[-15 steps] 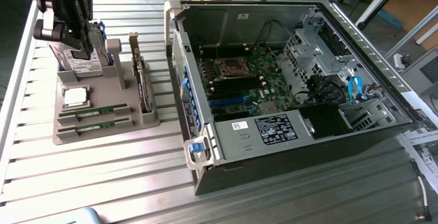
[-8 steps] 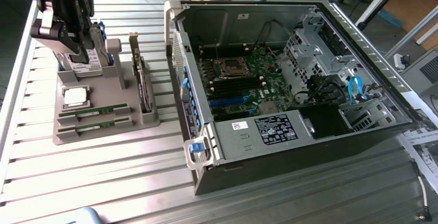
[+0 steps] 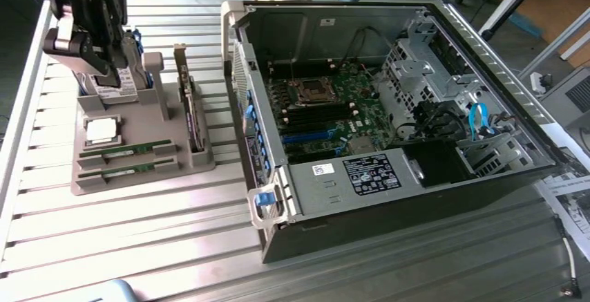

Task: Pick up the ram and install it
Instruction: 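Pick up the ram and move it above insertion slot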

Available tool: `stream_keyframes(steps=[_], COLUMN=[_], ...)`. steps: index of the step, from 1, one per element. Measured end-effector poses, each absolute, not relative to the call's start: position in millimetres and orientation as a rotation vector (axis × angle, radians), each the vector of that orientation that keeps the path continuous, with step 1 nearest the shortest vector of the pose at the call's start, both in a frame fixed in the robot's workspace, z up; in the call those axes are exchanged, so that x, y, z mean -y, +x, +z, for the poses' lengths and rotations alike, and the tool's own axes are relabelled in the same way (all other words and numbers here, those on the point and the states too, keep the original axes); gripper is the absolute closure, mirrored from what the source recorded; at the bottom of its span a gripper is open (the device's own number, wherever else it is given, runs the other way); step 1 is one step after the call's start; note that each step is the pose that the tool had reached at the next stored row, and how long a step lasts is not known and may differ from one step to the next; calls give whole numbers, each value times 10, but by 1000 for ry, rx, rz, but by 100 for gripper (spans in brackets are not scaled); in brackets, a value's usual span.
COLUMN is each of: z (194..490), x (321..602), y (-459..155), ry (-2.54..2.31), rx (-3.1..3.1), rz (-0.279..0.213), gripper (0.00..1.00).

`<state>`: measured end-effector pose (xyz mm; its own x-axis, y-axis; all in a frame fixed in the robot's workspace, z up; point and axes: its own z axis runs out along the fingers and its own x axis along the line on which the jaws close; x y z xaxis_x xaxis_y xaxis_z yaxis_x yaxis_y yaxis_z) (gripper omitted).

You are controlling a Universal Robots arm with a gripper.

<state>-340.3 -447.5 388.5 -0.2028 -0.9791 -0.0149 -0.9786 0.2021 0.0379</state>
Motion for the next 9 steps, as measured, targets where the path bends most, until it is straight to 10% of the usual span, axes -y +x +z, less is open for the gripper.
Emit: stream_keyframes(steps=[9], z=[3837], x=[4475], y=[-3403], ry=[1976], rx=[2426], rz=[-61], gripper=[64])
